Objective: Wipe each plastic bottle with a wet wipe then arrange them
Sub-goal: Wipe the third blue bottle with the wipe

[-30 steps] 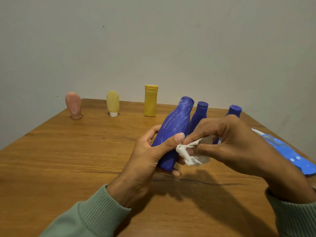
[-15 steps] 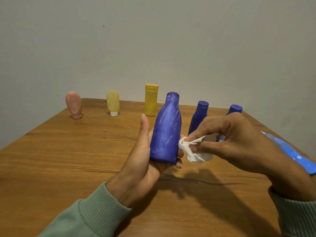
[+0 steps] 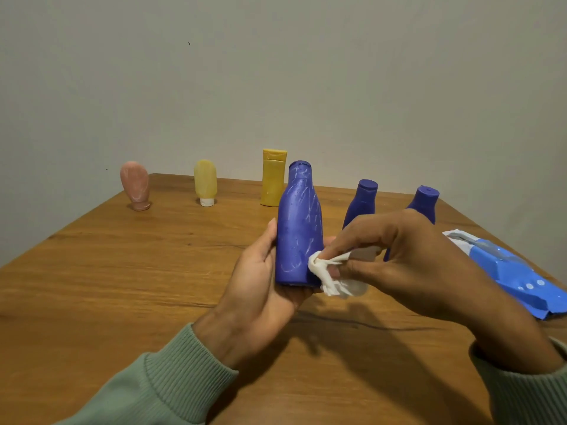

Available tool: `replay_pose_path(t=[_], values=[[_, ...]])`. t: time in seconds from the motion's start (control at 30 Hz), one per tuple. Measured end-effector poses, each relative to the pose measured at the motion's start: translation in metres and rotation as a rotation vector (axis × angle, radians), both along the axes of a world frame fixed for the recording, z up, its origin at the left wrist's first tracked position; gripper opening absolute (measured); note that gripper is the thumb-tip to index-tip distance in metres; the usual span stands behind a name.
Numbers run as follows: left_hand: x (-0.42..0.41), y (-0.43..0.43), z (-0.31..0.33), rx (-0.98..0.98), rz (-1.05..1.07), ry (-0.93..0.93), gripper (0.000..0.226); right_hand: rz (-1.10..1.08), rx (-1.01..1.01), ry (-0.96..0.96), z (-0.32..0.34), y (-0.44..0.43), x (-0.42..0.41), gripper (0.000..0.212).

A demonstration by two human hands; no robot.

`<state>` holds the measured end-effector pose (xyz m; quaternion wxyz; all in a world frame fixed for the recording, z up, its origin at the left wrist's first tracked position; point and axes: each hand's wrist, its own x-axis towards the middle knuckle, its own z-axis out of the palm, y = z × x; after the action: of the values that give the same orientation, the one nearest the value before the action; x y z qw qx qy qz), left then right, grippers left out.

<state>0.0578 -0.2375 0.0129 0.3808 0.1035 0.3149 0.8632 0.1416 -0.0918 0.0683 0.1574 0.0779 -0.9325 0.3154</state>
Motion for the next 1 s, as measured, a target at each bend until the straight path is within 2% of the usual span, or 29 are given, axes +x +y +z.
replay_pose_path(t=[0.17,0.33,0.53,0.7,0.83,0.9,1.0], values=[[-0.003,0.000,-0.004,-0.023,0.005,0.009,0.055,0.021,0.015,0.012,-0.004,-0.011,0.000,0.020],[-0.001,0.000,-0.009,-0.016,-0.068,0.084,0.055,0.050,0.133,0.046,-0.010,-0.028,-0.001,0.021],[-0.002,0.002,-0.013,-0.044,-0.004,0.176,0.058,-0.086,0.136,0.276,-0.024,-0.032,-0.009,0.023],[-0.002,0.004,-0.016,-0.068,-0.079,0.130,0.075,0.015,0.204,0.151,-0.015,-0.034,-0.005,0.023],[-0.001,0.006,-0.023,-0.081,-0.014,0.253,0.056,-0.088,0.159,0.282,-0.020,-0.031,-0.008,0.025],[0.002,0.008,-0.023,-0.097,0.008,0.282,0.057,-0.158,0.168,0.351,-0.023,-0.032,-0.011,0.026],[0.003,0.006,-0.020,-0.097,0.016,0.240,0.058,-0.131,0.177,0.299,-0.022,-0.033,-0.012,0.024]])
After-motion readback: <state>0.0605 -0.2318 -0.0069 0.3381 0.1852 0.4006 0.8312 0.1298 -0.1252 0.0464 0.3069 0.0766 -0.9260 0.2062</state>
